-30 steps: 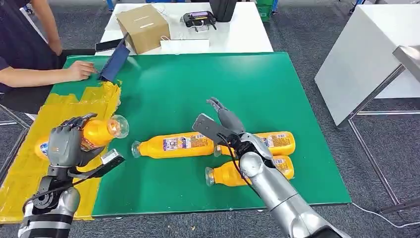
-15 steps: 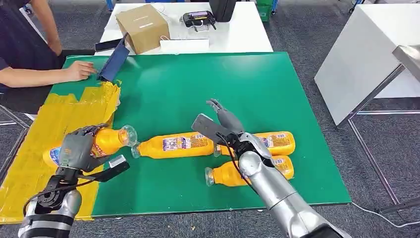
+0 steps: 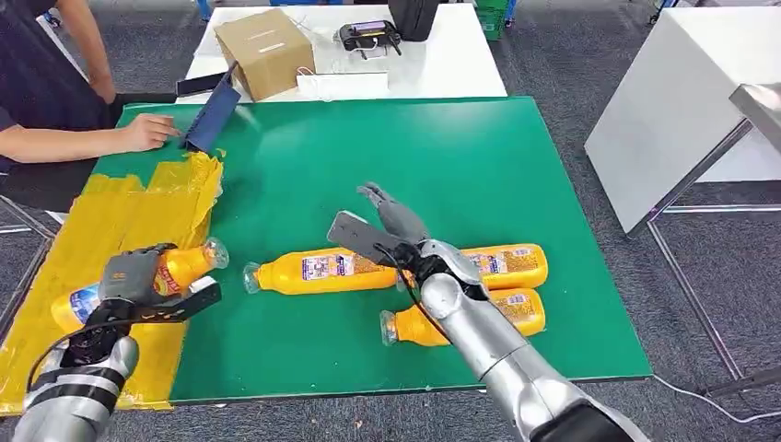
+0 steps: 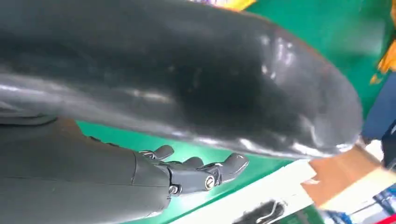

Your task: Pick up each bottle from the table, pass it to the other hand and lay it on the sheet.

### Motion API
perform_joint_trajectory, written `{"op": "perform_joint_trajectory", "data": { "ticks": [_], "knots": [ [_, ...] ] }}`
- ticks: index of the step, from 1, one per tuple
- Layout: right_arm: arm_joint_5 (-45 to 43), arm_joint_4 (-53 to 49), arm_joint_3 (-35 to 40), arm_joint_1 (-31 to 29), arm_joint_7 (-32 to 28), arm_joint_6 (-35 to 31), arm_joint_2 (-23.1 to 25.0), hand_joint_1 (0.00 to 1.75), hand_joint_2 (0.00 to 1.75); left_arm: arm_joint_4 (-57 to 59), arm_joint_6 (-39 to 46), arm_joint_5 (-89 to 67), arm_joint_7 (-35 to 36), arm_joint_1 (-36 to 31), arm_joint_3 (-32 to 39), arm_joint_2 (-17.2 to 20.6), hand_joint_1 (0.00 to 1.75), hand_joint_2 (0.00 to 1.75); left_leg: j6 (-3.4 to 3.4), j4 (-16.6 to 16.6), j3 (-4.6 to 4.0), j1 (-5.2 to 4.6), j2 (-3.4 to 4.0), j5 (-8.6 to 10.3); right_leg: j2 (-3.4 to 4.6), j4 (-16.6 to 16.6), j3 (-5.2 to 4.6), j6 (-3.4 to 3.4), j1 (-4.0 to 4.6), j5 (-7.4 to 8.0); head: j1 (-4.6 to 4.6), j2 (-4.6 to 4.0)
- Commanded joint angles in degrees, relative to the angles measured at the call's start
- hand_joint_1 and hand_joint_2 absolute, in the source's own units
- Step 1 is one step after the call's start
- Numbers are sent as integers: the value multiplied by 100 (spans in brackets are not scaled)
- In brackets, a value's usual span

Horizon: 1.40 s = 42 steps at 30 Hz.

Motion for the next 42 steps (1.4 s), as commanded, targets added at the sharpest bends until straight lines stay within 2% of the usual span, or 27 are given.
{"op": "perform_joint_trajectory", "data": {
  "ticks": [1,3,10,11,12,14,15,17,22,24,25,28,31,34,36,37,39,42],
  "knots": [
    [72,1085,673,-599,-77,108,232,0,175,2195,-237,-113,106,-622,100,162,175,175,-7,-4,38,2,14,-14,49,0,29,-9,-4,-8,-2,0],
    [72,1085,673,-599,-77,108,232,0,175,2195,-237,-113,106,-622,100,162,175,175,-5,-7,32,-2,8,-7,31,0,26,-6,-6,-4,0,0],
    [152,1270,917,-678,-160,215,293,0,175,2236,-623,-180,32,-670,40,203,175,175,-20,-11,71,1,22,-13,61,6,49,-25,-5,-6,0,0],
    [144,1409,1001,-735,-211,279,338,0,175,2265,-780,-319,-69,-686,-131,267,3,175,-21,-11,73,-1,22,-12,53,12,47,-26,-6,-6,0,0],
    [137,1559,1085,-795,-242,336,378,0,175,2363,-958,-377,-31,-737,-203,304,0,0,-23,-11,74,-2,23,-9,47,14,47,-27,-6,-4,0,0],
    [174,1852,1251,-892,-225,451,440,0,175,2429,-1211,-191,-477,-794,-201,314,0,0,-26,-12,84,-1,29,-10,58,20,50,-33,-6,-3,-2,0],
    [195,2085,1350,-961,-217,522,459,0,175,2440,-1354,77,-853,-834,-117,311,0,0,-24,-9,82,-3,19,-8,36,27,50,-29,-7,-5,0,0],
    [285,2422,1521,-1055,-217,522,457,0,175,2396,-1480,252,-1134,-892,-238,321,0,0,-31,-13,89,1,19,-4,47,25,55,-34,-5,-5,0,0],
    [292,2494,1536,-1077,-241,513,453,0,175,2371,-1527,275,-1135,-906,-266,304,0,0,-33,-11,81,-5,0,5,19,35,52,-32,-9,-10,0,0],
    [292,2494,1536,-1077,-241,513,453,0,175,2371,-1527,275,-1135,-906,-266,304,0,0,-33,-11,84,-5,4,3,35,33,55,-32,-11,-10,0,0],
    [336,2573,1598,-1120,-197,584,451,0,175,2335,-1586,430,-1363,-909,-285,304,0,0,-32,-10,81,-7,1,4,26,37,52,-31,-13,-11,0,0],
    [515,3024,1813,-1265,-270,752,343,0,175,2112,-2164,1164,-2333,-1023,-624,345,0,0,-33,-9,79,-10,-7,6,18,37,50,-32,-15,-12,0,0],
    [748,3359,1942,-1383,-262,602,257,0,175,1675,-2853,2096,-3013,-973,-928,474,0,0,-36,-11,82,-6,-16,7,22,31,55,-36,-11,-11,-2,0],
    [915,3542,1942,-1475,-293,535,228,0,175,1056,-3543,3410,-3474,-718,-1281,685,0,0,-30,-5,72,-10,-35,13,-19,36,48,-27,-15,-16,-2,0],
    [937,3595,1893,-1510,-397,532,258,0,175,625,-4331,4207,-4010,-523,-1488,950,0,0,-26,-5,73,-7,-54,17,-32,34,52,-27,-13,-18,0,0],
    [1048,3674,1956,-1574,-432,511,319,0,175,202,-4746,4853,-4039,-336,-1676,1170,0,0,-26,-6,74,-4,-54,16,-21,30,53,-30,-11,-17,-2,0],
    [1215,3724,2001,-1636,-307,365,449,0,175,-153,-4906,5593,-4039,-211,-2017,1327,0,0,-24,-3,70,-8,-43,14,-20,36,53,-30,-14,-18,0,0],
    [1511,3738,2085,-1660,-74,68,506,0,175,-643,-5030,6279,-4039,-3,-2145,1318,0,0,-26,-2,66,-9,-42,13,-17,40,50,-30,-15,-17,2,2]
  ]
}}
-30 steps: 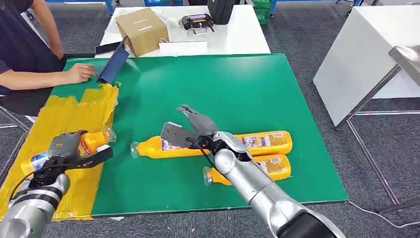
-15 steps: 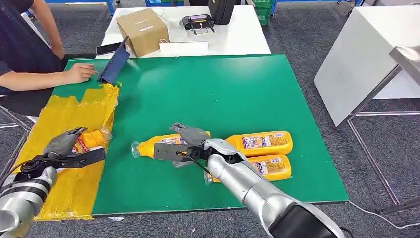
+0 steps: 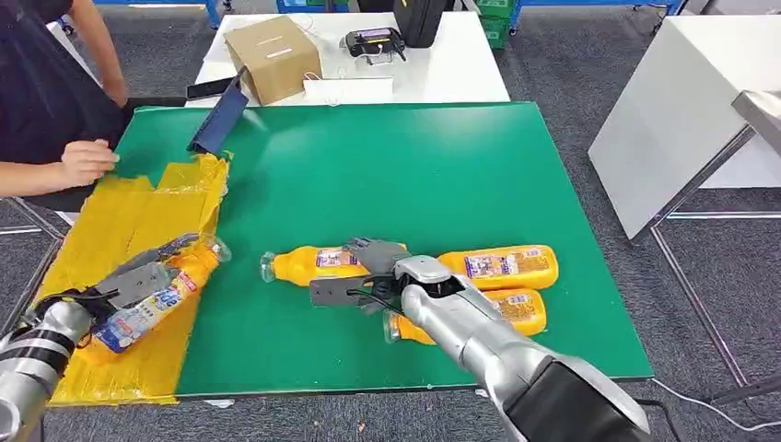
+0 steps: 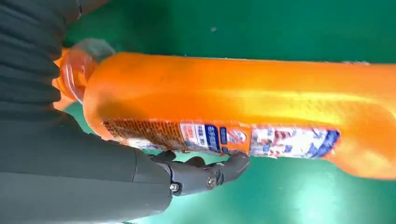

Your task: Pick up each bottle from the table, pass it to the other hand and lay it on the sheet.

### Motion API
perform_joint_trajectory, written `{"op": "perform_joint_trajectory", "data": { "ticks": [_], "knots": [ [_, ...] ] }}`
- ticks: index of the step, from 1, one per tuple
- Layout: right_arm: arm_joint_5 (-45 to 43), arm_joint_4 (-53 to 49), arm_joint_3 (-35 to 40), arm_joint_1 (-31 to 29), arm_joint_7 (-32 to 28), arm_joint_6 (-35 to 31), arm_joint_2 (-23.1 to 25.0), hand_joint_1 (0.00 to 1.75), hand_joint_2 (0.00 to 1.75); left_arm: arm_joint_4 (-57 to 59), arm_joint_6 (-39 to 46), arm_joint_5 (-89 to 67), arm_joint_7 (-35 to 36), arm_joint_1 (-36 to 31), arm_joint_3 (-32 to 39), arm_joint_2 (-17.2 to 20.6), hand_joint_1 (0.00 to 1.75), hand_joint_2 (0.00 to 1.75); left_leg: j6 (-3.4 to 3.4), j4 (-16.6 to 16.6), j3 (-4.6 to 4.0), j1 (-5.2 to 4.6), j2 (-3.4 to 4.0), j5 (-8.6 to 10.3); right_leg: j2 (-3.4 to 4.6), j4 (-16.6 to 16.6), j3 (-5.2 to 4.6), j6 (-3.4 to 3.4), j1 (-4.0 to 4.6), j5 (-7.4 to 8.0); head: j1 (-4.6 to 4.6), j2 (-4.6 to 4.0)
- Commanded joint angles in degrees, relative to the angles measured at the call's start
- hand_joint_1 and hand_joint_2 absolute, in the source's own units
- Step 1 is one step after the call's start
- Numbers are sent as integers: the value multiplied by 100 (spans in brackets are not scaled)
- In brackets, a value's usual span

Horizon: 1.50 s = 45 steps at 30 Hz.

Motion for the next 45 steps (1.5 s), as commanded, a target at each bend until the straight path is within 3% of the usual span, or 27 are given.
{"op": "perform_joint_trajectory", "data": {
  "ticks": [1,3,4,9,10,11,20,31,45],
  "knots": [
    [792,807,669,-476,469,-845,138,0,175,-1804,-766,2041,-162,990,-1220,459,0,0,-7,5,0,6,17,-12,55,3,-6,-10,3,-4,0,0],
    [1864,741,1208,-328,1060,-1638,61,0,175,-2705,-816,2336,-45,1562,-1117,436,0,0,-5,-1,-2,3,25,-8,52,-5,-13,-5,2,0,0,0],
    [2017,751,1183,-243,1079,-1679,59,0,175,-2931,-778,2341,-27,1662,-1162,447,0,0,-3,-4,-6,-1,25,-7,46,-5,-19,-2,-1,0,-2,0],
    [2278,1033,1038,-112,824,-944,114,0,175,-3192,-771,2565,154,1500,-1309,181,0,0,-4,2,-20,8,10,-10,33,-7,-30,-2,8,-8,0,0],
    [2271,1067,961,-53,682,-729,127,169,175,-3130,-720,2617,154,1419,-1306,98,0,0,-3,2,-29,6,16,-7,30,-6,-42,-2,6,-6,0,0],
    [2254,1108,909,-7,584,-619,136,175,175,-3072,-812,2761,117,1374,-1271,20,0,0,-4,3,-31,8,4,-8,26,-5,-39,-3,8,-10,0,0],
    [2308,1177,741,246,395,-529,161,175,175,-3217,-920,3244,149,1455,-854,-452,0,0,-7,-7,-21,10,15,-12,49,-19,-28,-5,8,-8,0,0],
    [2292,1265,391,294,376,-291,84,175,175,-3075,-936,3223,249,1085,-1031,-608,0,0,-10,-4,-8,16,8,-9,42,-19,-24,-7,13,-7,-2,0],
    [2200,1192,60,304,727,-562,67,175,175,-3298,-845,3374,260,1326,-842,-729,0,0,-11,-5,8,14,24,-13,56,-20,-7,-7,11,-4,-2,0]
  ]
}}
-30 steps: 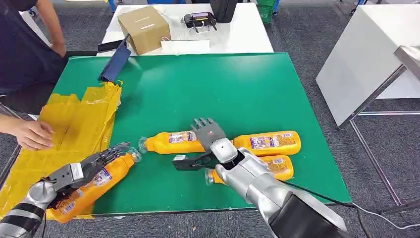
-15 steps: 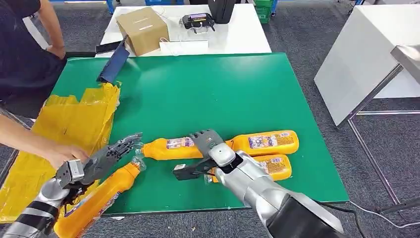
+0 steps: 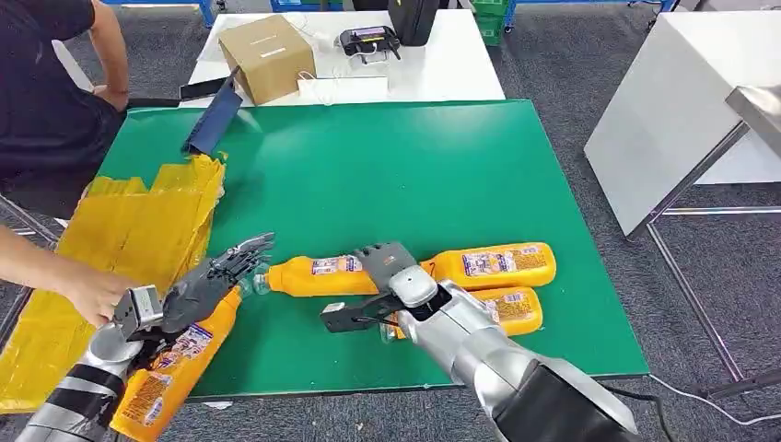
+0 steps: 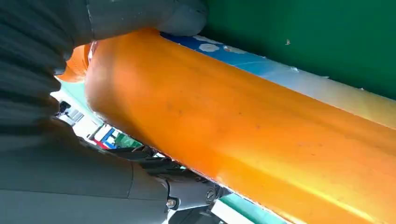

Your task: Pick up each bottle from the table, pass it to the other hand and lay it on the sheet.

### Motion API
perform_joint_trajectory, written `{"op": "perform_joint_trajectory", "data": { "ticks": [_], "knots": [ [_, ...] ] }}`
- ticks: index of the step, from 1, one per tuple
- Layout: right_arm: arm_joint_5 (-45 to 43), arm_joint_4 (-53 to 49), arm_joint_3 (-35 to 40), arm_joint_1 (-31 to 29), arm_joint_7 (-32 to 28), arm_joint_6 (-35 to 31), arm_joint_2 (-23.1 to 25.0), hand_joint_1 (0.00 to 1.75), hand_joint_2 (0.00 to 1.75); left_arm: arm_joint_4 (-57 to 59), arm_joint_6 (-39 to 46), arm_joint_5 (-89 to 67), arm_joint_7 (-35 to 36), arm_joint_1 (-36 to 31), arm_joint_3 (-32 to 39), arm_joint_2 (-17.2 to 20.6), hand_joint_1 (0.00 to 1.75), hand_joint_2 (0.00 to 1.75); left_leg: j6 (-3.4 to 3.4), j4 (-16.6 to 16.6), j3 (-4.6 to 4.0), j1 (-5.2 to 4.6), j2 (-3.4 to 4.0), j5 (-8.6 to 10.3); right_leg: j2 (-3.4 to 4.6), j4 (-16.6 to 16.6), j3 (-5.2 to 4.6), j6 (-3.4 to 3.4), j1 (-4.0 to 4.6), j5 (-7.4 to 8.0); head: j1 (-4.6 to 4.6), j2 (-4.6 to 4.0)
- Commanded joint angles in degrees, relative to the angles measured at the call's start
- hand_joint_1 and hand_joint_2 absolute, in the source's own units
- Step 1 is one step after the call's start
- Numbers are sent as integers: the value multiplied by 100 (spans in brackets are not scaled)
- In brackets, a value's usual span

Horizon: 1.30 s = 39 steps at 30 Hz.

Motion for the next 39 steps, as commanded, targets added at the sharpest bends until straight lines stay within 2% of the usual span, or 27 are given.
{"op": "perform_joint_trajectory", "data": {
  "ticks": [1,4,5,6,7,10,13,17,20,21,29,33,37,39],
  "knots": [
    [-190,348,-454,281,159,-312,-135,175,175,-60,106,52,135,41,220,-303,0,0,-3,-8,15,9,-26,-2,0,-13,24,-5,6,-6,2,0],
    [-1279,-21,-1937,387,-81,-1694,-172,175,175,-851,468,331,767,648,847,-755,0,0,-1,-9,13,3,-16,-2,5,-12,19,-1,1,-3,0,0],
    [-1499,-365,-2395,519,-645,-2578,-218,175,175,-1284,662,424,1050,919,1057,-958,0,0,-1,-7,15,7,-22,-5,10,-15,25,-2,3,-6,2,0],
    [-1494,-699,-2620,644,-924,-3047,-244,175,175,-1538,810,598,1297,1069,1230,-1189,0,0,1,-6,10,2,-16,-5,10,-11,17,0,-1,-5,-2,0],
    [-1736,-1166,-2965,815,-1324,-3170,-221,175,175,-1800,822,741,1434,1160,1269,-1325,0,0,2,-4,7,5,-19,-9,14,-13,20,1,2,-7,2,0],
    [-2124,-3357,-3494,1476,-1802,-2734,-84,175,175,-2252,1112,913,1669,1153,1419,-1752,0,0,1,10,-37,1,-16,-7,11,2,-18,1,1,-5,4,0],
    [-2323,-4761,-3384,1891,-1876,-2472,-6,175,175,-2356,1159,1109,1847,1145,1468,-1956,0,0,-3,18,-50,1,-14,-20,24,8,-31,6,1,-8,0,0],
    [-2583,-5842,-3004,2210,-1942,-2260,-64,175,175,-2414,1118,1246,1798,1175,1428,-2055,0,0,-4,14,-49,-1,-38,-19,6,7,-24,7,-1,-14,-2,0],
    [-2643,-6053,-2781,2406,-2039,-2136,-76,175,175,-2513,1009,1422,1670,1328,1530,-2248,0,0,-2,8,-51,-1,-31,-18,10,-2,-32,8,4,-9,0,0],
    [-2644,-6095,-2671,2449,-2081,-2069,-74,175,175,-2558,986,1483,1661,1353,1545,-2298,0,175,1,2,-60,-5,-22,-10,7,-4,-45,10,1,-2,-2,0],
    [-2552,-6350,-1807,2704,-1939,-1564,11,175,175,-3005,1432,923,1677,1521,1399,-2481,0,175,-2,6,-57,1,-18,-19,22,-3,-40,5,3,-9,0,0],
    [-2548,-6343,-1770,2709,-1928,-1561,18,175,175,-3013,1430,917,1675,1527,1395,-2480,0,175,-1,2,-62,-1,-17,-14,15,-5,-46,6,2,-5,-2,2],
    [-2549,-6343,-1781,2700,-1933,-1560,0,175,175,-3005,1430,917,1675,1533,1404,-2470,0,175,-5,6,-31,5,-22,-30,34,-5,-13,1,4,-20,0,0],
    [-2549,-6343,-1781,2700,-1933,-1560,0,175,175,-3005,1430,917,1675,1533,1404,-2470,0,175,-1,3,-49,1,-19,-19,22,-6,-32,6,2,-9,0,0]
  ]
}}
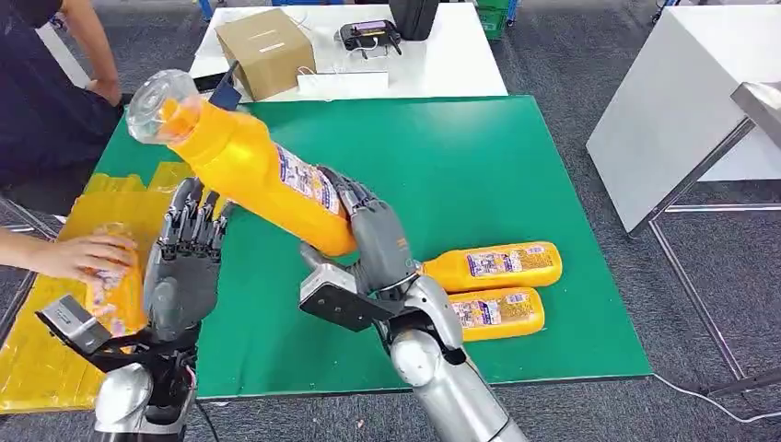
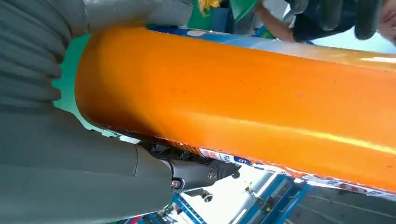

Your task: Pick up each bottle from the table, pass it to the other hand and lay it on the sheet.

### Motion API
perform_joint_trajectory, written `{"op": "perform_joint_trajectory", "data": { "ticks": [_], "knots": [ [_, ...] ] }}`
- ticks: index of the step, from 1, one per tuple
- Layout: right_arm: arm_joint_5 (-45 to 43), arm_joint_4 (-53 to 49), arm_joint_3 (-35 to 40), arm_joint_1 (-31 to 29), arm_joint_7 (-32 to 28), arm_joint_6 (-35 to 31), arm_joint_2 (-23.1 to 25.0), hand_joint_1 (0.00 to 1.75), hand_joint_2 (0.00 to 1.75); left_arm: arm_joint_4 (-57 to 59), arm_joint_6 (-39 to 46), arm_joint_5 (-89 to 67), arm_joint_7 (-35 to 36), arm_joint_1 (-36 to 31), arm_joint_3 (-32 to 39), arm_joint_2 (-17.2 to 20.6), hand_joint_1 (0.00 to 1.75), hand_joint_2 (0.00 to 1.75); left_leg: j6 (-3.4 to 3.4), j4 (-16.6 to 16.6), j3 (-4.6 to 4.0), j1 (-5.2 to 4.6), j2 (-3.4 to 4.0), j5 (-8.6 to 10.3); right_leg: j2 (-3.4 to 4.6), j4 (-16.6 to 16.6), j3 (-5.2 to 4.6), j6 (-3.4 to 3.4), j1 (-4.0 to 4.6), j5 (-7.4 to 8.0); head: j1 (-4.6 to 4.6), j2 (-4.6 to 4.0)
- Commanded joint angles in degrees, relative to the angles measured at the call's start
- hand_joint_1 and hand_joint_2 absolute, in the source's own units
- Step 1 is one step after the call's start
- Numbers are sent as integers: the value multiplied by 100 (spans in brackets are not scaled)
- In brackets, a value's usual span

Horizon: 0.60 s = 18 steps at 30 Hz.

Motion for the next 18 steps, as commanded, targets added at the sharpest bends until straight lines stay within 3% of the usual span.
{"op": "perform_joint_trajectory", "data": {
  "ticks": [1,6,18],
  "knots": [
    [-22,-76,234,-82,23,27,-168,175,175,40,-4,-17,18,-30,53,-83,0,175,-3,-1,15,4,-6,-7,18,-5,17,-4,1,-5,0,0],
    [-18,-50,369,-57,33,185,-154,175,175,20,3,-35,-4,9,70,-98,0,175,-4,0,24,7,-5,-13,26,-5,27,-7,2,-9,0,0],
    [284,677,1591,108,261,667,-141,175,175,-92,-15,-219,-168,96,198,-187,0,175,-6,-5,39,11,1,-19,38,-11,39,-9,4,-15,0,0]
  ]
}}
